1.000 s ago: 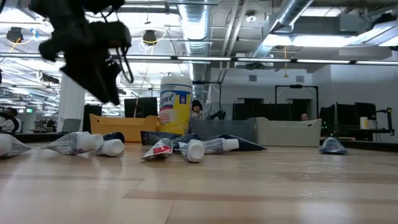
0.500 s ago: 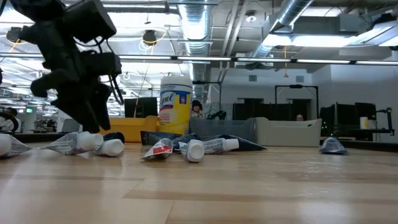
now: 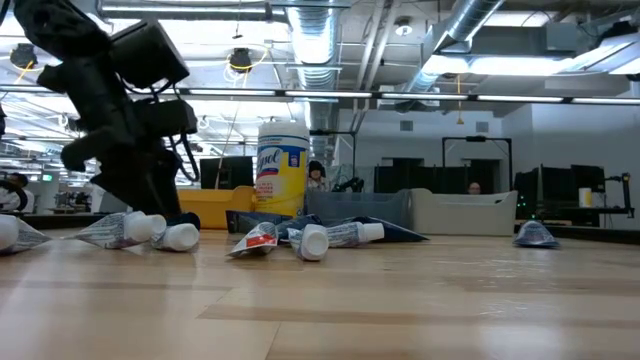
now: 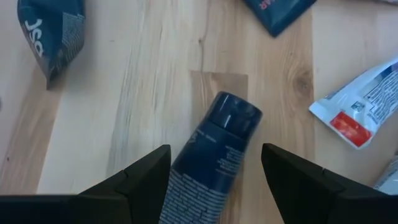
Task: Pick & Place Travel size toiletries
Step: Put the blue shave cream into the yellow bin
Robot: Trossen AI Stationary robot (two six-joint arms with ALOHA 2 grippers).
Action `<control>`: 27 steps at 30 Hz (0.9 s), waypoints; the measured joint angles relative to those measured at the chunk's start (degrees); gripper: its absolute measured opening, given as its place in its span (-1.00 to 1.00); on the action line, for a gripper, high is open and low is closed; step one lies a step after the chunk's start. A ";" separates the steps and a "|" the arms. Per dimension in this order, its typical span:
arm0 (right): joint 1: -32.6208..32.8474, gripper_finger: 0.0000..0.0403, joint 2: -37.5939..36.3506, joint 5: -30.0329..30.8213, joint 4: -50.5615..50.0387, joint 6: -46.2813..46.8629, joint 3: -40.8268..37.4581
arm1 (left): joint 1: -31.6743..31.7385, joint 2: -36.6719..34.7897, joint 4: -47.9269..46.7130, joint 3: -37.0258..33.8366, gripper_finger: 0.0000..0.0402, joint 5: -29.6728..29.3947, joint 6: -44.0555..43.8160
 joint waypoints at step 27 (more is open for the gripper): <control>-0.02 0.42 0.02 0.44 0.58 3.02 0.00 | -0.04 3.71 3.53 -0.68 -0.45 0.69 2.68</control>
